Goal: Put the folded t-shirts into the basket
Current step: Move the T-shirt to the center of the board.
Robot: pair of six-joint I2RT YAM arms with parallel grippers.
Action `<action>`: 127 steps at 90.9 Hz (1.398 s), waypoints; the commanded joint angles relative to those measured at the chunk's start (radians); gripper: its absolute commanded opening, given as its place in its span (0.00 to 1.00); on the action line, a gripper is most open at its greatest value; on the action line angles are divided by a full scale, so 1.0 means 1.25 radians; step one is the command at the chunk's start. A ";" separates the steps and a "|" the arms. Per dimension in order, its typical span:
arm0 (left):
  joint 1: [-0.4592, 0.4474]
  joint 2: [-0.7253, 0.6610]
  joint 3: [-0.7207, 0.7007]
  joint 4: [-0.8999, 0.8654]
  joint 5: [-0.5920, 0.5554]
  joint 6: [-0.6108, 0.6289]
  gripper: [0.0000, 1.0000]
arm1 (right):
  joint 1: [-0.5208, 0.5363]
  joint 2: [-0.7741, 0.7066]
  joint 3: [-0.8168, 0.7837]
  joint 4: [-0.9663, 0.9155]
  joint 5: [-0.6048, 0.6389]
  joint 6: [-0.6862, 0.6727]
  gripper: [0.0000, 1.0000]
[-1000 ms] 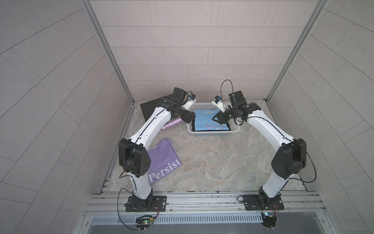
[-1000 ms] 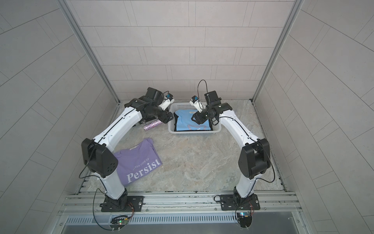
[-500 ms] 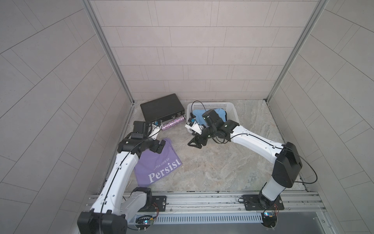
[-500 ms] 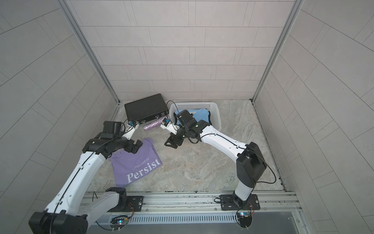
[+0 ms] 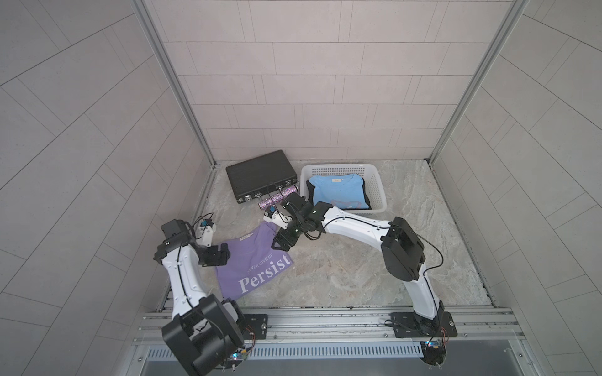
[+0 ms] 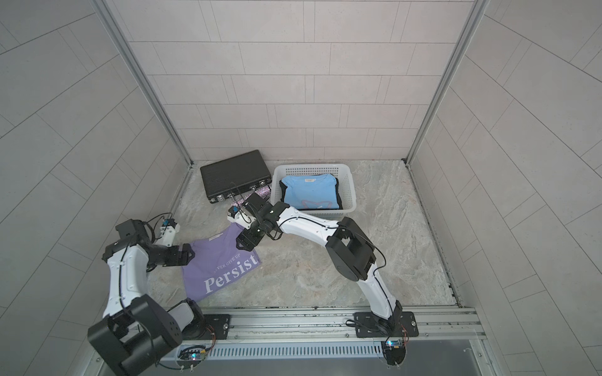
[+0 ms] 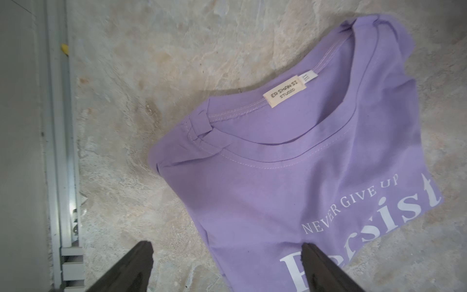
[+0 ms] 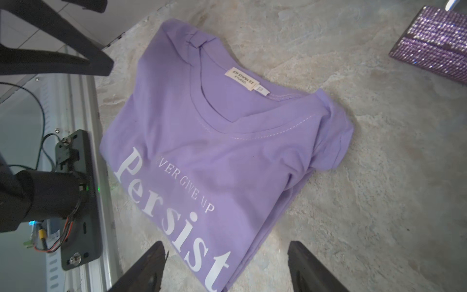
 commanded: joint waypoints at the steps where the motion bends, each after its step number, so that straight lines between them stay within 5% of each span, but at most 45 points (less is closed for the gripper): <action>1: 0.022 0.079 0.015 0.007 0.049 0.043 0.91 | -0.002 0.039 0.080 -0.046 0.039 0.030 0.81; 41: 0.017 0.321 0.050 0.122 0.011 0.017 0.89 | -0.014 0.275 0.400 -0.198 0.067 0.042 0.88; 57: -0.014 0.360 0.056 0.093 0.056 0.017 0.76 | -0.030 0.315 0.428 -0.205 0.061 0.042 0.86; 77: -0.062 0.385 0.069 0.064 0.085 0.019 0.55 | -0.032 0.358 0.461 -0.214 -0.024 0.044 0.71; 87: -0.095 0.381 0.086 0.043 0.096 0.011 0.45 | -0.039 0.353 0.463 -0.247 -0.034 0.033 0.51; 102: -0.190 0.350 0.104 0.026 0.103 -0.012 0.40 | -0.068 0.211 0.272 -0.220 -0.015 -0.021 0.33; 127: -0.470 0.315 0.141 0.008 0.150 -0.102 0.44 | -0.139 -0.129 -0.246 -0.068 0.024 -0.153 0.28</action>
